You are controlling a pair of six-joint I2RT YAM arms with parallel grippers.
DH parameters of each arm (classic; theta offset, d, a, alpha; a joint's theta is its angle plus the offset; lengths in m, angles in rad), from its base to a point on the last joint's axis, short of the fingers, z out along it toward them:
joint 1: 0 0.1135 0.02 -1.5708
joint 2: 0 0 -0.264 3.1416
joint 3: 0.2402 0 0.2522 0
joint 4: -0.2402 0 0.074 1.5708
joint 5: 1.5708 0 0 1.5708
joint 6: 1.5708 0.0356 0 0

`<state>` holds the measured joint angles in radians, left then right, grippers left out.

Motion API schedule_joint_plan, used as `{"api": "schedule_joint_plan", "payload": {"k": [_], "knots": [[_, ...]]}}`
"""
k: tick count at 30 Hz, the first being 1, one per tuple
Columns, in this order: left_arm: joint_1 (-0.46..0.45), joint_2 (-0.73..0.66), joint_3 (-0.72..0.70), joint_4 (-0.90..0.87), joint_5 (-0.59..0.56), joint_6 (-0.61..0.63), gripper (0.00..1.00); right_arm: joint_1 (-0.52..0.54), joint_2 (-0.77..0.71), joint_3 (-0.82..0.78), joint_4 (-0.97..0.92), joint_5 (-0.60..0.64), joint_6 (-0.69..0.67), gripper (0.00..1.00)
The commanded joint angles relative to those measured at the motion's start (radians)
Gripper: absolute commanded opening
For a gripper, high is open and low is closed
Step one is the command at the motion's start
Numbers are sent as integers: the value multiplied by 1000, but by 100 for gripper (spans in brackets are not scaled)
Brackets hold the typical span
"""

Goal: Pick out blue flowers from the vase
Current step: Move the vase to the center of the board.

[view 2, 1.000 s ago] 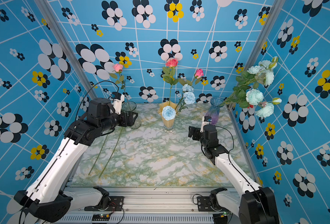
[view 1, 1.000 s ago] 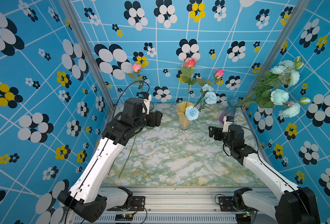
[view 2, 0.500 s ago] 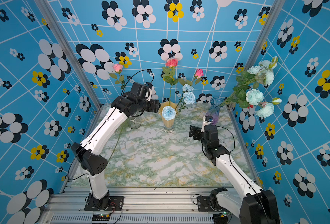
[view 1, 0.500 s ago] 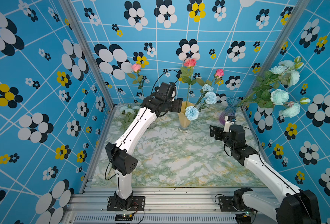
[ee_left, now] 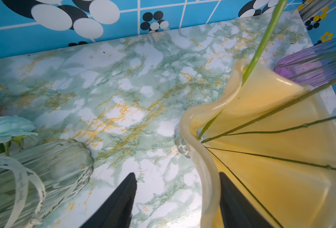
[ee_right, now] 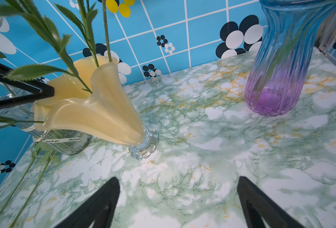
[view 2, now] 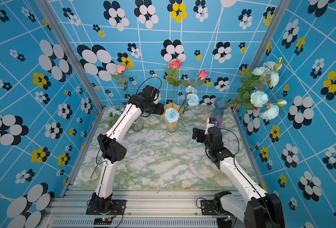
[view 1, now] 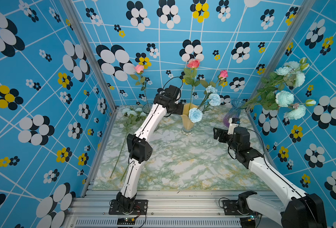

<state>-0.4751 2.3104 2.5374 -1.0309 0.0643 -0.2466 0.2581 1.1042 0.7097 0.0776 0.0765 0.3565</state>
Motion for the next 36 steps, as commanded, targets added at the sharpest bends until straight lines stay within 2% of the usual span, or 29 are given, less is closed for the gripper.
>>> {"api": "schedule_joint_plan", "payload": {"k": [1,9,12,13,22,26,36], "knots": [[0,8,-26,59,34,-5,64,-5,-18,7,-21,16,6,97],[2,47,-22,93,72,-18,47,-4,-15,11,-21,17,6,97],[-1,61,-23,101,92,-21,44,-4,-14,11,-22,16,7,97],[-2,64,-25,104,94,-20,39,-4,-14,11,-22,15,6,97],[-2,52,-42,105,114,-21,16,-4,-9,16,-23,14,6,97],[9,25,-55,85,132,-23,0,-4,-6,19,-26,14,6,97],[32,-84,-125,-24,211,-7,0,-5,-1,20,-29,11,5,96]]}}
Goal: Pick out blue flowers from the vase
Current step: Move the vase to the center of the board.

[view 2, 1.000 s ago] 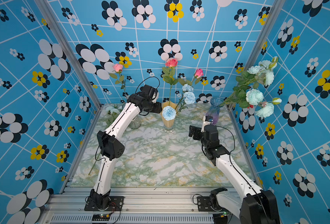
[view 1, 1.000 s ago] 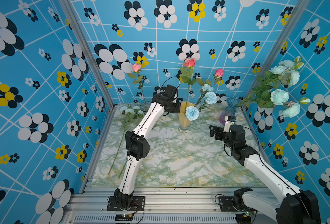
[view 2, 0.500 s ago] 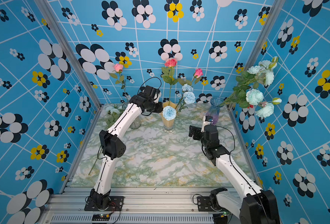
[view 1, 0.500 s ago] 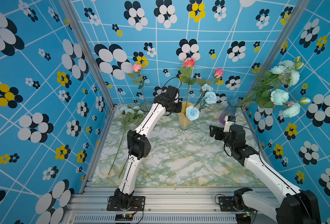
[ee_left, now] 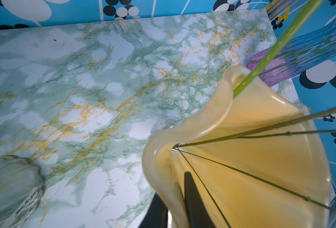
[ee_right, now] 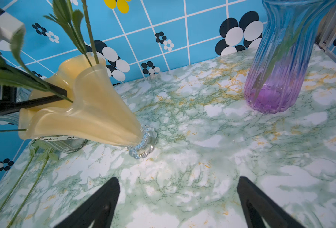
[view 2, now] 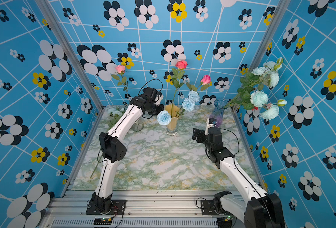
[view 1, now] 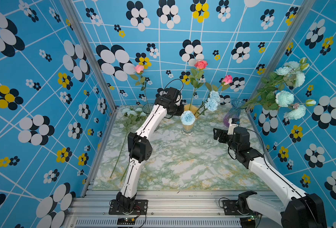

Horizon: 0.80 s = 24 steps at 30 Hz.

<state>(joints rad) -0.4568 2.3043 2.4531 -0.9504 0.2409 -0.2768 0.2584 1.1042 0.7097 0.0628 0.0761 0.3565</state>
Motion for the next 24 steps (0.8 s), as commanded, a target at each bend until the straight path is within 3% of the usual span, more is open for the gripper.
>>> {"api": "schedule_joint_plan", "payload": {"k": [1,14,24], "knots": [[13,-105,-72,-108,42,26,0,-4,-2,20,-14,11,5,96],[2,-497,-528,-88,66,59,0,-4,-7,18,-12,14,7,97],[-37,-809,-904,55,82,-4,0,-5,-9,17,-12,14,6,97]]}}
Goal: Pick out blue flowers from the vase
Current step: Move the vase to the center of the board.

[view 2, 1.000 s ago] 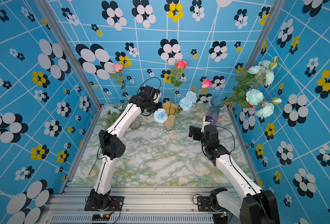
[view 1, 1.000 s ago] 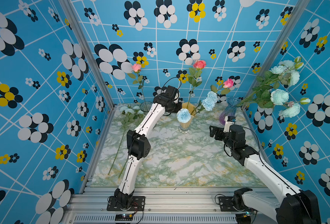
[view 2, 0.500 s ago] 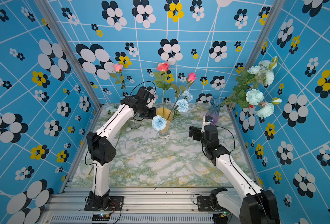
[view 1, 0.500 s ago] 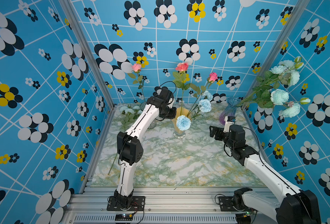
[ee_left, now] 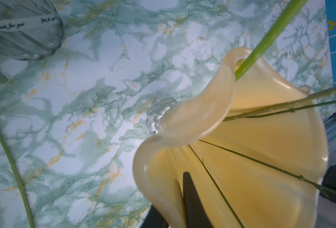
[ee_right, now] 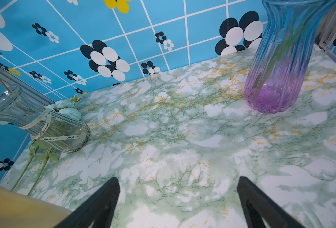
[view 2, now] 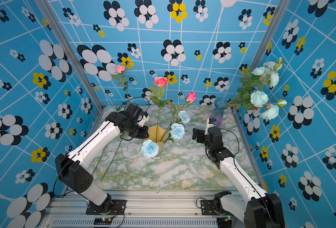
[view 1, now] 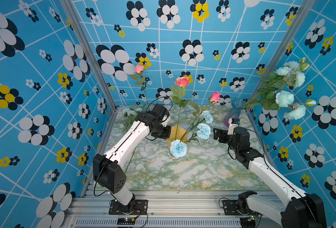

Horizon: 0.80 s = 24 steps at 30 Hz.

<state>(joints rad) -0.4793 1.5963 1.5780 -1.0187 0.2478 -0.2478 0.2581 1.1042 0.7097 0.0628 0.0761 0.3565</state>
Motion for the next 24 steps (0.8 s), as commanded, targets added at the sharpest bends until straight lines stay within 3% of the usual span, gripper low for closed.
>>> {"api": "schedule_joint_plan", "payload": {"k": [1,7,12,14,19,24], "knots": [[-21,-114,-52,138,79,-40,0,-4,-9,17,-11,15,6,97],[-39,-150,-101,170,56,-50,2,-4,-12,14,-11,16,6,97],[-41,-199,-118,246,-10,-50,53,-4,-16,13,-13,17,7,97],[-47,-250,-147,300,-60,-55,63,-4,-24,10,-18,16,6,97],[-55,-434,-255,393,-219,-63,71,-5,-55,-3,-29,-1,14,97],[-110,-655,-420,452,-319,-54,72,-4,-50,6,-43,-27,15,94]]}}
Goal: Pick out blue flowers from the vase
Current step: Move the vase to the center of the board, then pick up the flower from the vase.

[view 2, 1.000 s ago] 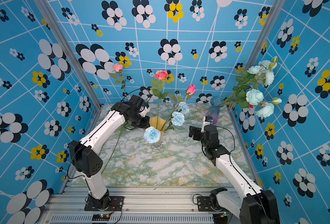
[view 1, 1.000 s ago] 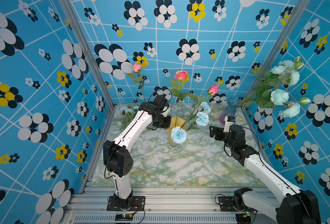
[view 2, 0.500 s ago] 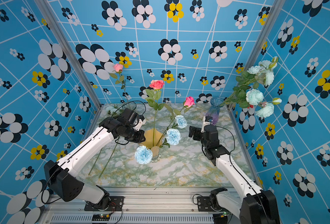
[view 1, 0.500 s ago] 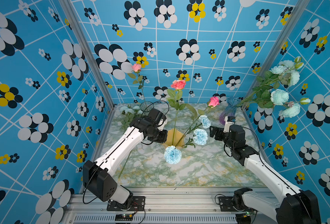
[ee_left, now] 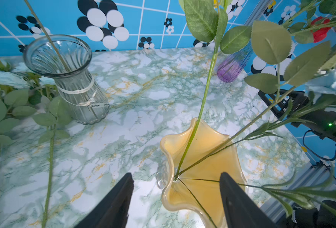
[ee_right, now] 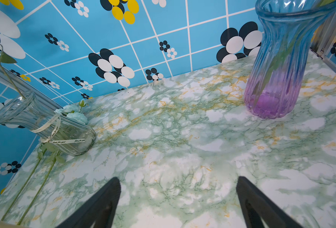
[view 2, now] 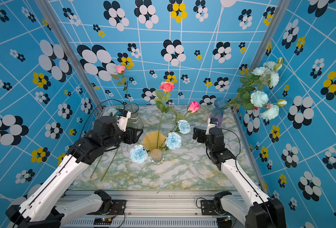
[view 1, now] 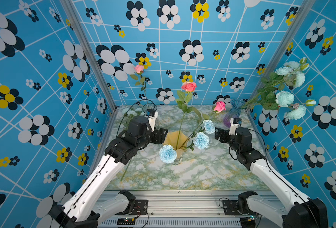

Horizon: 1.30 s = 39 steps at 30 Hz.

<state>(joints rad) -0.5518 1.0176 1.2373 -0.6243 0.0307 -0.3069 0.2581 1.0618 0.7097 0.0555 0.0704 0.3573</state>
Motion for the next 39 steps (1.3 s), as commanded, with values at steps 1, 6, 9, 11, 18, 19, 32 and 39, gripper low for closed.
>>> {"api": "schedule_joint_plan", "payload": {"k": [1,6,9,11,18,19,32,39], "knots": [[-52,-116,-122,72,-120,6,72,-4,-8,8,-42,-31,15,93],[-166,-362,-414,237,-244,6,70,1,-53,-10,-66,-121,40,89],[-228,-484,-565,340,-265,9,69,10,-130,-60,-66,-123,55,89],[-285,-544,-651,435,-272,18,67,12,-180,-94,-58,-113,62,89],[-583,-555,-775,660,-460,184,62,12,-145,-72,-65,-132,56,87],[-628,-544,-780,694,-498,213,61,12,-131,-62,-70,-137,54,87],[-690,-378,-829,976,-642,344,39,11,-117,-55,-73,-147,49,86],[-640,-344,-787,938,-628,367,26,12,-122,-57,-71,-147,50,85]]}}
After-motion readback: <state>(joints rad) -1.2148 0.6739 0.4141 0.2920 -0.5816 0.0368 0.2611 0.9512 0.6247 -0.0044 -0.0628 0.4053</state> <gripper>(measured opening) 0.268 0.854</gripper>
